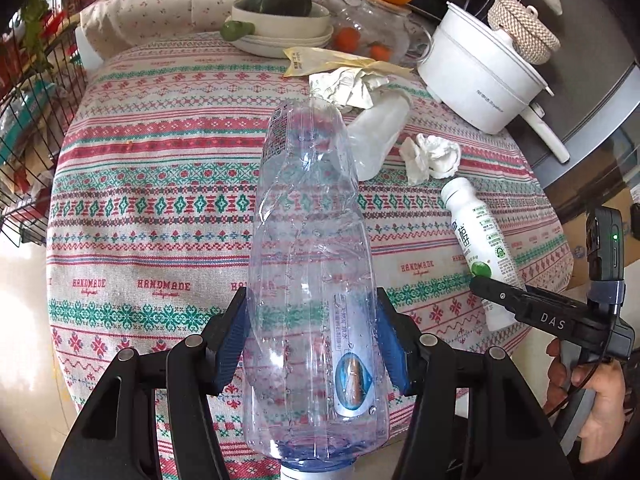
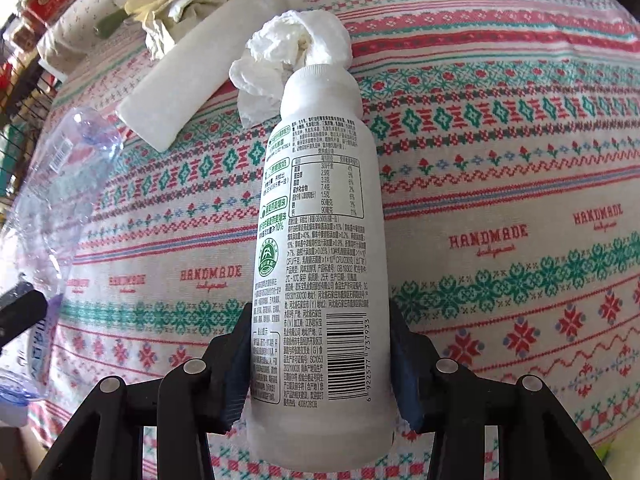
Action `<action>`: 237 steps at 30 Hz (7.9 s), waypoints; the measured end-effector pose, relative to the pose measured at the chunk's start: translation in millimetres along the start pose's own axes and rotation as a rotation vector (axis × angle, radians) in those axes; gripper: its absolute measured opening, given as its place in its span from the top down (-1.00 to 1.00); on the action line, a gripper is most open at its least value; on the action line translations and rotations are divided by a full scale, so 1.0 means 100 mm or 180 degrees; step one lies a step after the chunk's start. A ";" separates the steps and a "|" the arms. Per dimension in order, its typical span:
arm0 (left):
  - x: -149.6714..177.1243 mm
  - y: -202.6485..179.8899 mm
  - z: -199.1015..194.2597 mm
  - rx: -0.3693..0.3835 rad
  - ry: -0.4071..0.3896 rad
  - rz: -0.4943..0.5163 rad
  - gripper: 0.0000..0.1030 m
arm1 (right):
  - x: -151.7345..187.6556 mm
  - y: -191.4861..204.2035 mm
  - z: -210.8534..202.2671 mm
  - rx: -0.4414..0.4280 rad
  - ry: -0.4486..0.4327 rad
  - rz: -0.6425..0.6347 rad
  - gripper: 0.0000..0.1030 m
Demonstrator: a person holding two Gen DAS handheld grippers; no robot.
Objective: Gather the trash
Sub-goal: 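Lift both bottles and carry them toward the white bin, then lower both bottles into the white bin and open both grippers, then grasp the frosted white bottle with the left gripper and lift it, then grasp the crumpled white tissue with the right gripper and lift it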
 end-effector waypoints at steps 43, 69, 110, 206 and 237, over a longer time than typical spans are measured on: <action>1.73 -3.32 0.67 0.1144 0.1142 0.1890 -0.20 | 1.32 -2.65 -1.86 0.0248 -0.0760 0.1265 -0.01; 1.61 -3.26 0.98 0.1105 0.1094 0.2020 -0.44 | 1.72 -3.14 -1.73 0.0364 -0.0498 0.1690 -0.01; 0.32 -2.01 0.14 0.0468 0.0027 0.1048 -0.49 | 1.64 -2.78 -1.41 0.0364 -0.0119 0.1457 -0.47; 0.21 -0.01 0.50 0.0220 0.0828 0.0121 -0.10 | -1.28 0.23 0.37 0.0375 -0.0452 -0.0349 -0.48; 0.09 -0.95 -0.18 0.0467 0.0002 0.0578 0.01 | -0.25 -0.78 -1.17 0.0316 -0.0851 -0.0384 0.55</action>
Point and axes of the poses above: each gripper's, at about its wrist camera, not at the fingertips, and z roughly the way its jaws point, y to its left, x to its underside, the point moved 9 cm from there along z, roughly the way its jaws point, and after that the axes turned 7 degrees about x, right-handed, at the moved point
